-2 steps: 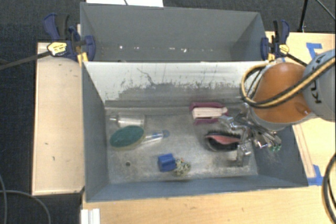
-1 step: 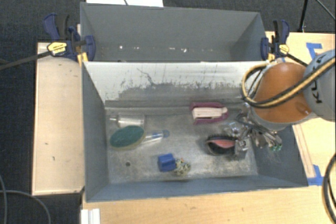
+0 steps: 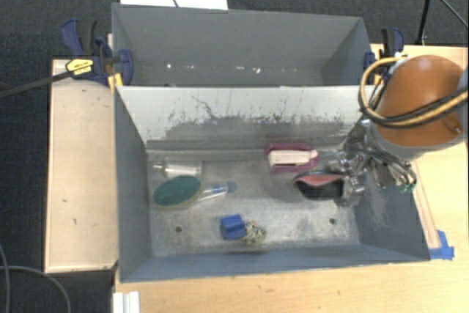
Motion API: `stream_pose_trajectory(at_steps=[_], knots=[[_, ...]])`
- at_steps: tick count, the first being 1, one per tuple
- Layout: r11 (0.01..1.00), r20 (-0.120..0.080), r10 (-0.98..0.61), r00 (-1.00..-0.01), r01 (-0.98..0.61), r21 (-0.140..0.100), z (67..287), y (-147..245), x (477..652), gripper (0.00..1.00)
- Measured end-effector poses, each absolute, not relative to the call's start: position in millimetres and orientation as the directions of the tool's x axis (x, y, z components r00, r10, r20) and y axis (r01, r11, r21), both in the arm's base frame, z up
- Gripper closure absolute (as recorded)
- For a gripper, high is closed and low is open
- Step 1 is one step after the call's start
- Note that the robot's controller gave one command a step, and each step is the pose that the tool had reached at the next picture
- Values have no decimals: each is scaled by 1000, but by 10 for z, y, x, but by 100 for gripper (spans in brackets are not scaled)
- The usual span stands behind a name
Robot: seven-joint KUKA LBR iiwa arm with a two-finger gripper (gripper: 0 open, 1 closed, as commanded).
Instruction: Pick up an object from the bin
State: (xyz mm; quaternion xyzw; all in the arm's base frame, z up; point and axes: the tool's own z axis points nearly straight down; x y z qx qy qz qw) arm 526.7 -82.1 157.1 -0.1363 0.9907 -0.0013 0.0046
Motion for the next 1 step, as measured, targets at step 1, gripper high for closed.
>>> stream_pose_trajectory(at_steps=[1], knots=[[964, -5, -266, -964, -266, -2, 1680, -820, 5276, 100]])
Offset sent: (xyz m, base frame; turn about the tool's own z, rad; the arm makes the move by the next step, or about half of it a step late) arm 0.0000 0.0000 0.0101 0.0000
